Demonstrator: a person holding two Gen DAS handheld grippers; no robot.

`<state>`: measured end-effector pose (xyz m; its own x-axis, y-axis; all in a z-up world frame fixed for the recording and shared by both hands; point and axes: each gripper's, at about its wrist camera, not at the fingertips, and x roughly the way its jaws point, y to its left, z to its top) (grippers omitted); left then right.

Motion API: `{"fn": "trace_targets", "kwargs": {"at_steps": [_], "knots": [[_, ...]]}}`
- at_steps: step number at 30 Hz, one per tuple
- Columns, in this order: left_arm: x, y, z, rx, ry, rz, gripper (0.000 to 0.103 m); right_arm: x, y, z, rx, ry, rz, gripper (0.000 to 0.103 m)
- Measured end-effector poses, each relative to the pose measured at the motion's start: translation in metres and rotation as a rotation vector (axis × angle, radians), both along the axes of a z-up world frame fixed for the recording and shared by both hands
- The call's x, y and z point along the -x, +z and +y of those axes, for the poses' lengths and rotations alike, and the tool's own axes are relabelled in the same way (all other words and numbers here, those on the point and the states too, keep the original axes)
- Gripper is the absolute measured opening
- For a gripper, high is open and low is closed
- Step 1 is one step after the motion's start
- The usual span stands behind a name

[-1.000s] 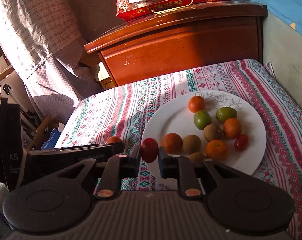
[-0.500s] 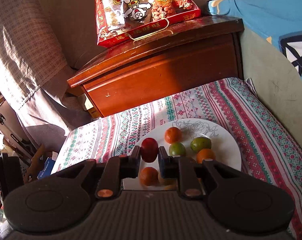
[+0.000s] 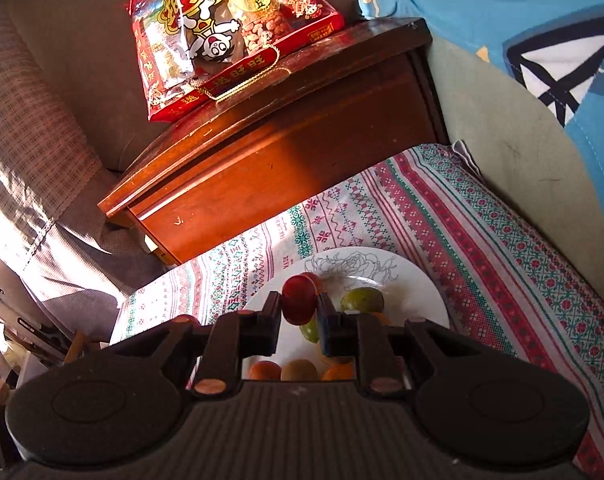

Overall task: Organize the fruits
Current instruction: 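Carry mandarin and tomato onto the white plate and open both tools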

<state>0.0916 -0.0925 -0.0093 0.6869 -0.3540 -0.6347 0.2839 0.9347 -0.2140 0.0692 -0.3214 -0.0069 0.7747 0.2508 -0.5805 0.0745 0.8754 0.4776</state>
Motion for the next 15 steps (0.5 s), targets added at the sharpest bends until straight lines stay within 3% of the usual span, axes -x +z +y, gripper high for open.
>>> {"fn": "trace_targets", "kwargs": {"at_steps": [11,15], "knots": [[-0.020,-0.018,-0.009,0.000,-0.011,0.054,0.025,-0.010,-0.021,0.010,-0.016,0.017,0.062,0.018],[-0.025,-0.023,-0.008,0.006,-0.010,0.069,0.025,-0.014,-0.026,0.011,-0.017,0.011,0.068,0.023]]}}
